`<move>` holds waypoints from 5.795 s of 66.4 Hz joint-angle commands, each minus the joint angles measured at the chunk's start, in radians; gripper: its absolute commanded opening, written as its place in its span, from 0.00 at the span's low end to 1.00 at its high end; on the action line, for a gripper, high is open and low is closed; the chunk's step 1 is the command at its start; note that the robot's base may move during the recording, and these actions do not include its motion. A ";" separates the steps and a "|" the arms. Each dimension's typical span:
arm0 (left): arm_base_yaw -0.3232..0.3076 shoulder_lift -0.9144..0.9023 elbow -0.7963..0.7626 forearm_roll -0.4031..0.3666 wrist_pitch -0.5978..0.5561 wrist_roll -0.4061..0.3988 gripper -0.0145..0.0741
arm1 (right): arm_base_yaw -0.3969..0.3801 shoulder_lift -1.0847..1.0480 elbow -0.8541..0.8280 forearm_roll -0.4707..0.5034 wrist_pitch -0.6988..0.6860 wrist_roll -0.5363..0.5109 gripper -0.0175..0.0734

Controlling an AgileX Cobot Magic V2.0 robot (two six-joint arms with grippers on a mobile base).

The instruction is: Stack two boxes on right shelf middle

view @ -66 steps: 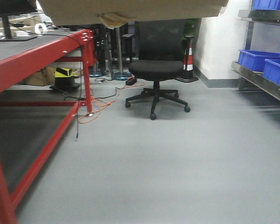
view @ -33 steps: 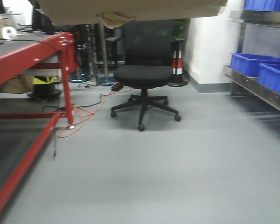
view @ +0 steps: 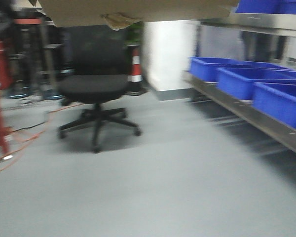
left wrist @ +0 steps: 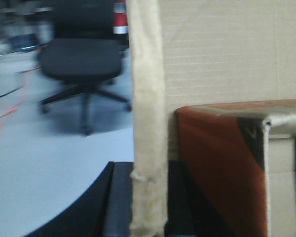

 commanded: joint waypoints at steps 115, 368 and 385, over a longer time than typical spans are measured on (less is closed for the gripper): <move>0.003 -0.011 -0.011 0.015 -0.036 -0.004 0.04 | -0.003 -0.018 -0.014 -0.017 -0.090 0.007 0.03; 0.066 -0.421 0.831 -0.467 -0.657 0.394 0.04 | -0.096 -0.368 0.706 0.328 -0.386 -0.415 0.02; 0.169 -0.767 1.081 -0.465 -0.641 0.394 0.04 | -0.111 -0.676 0.907 0.328 -0.311 -0.415 0.02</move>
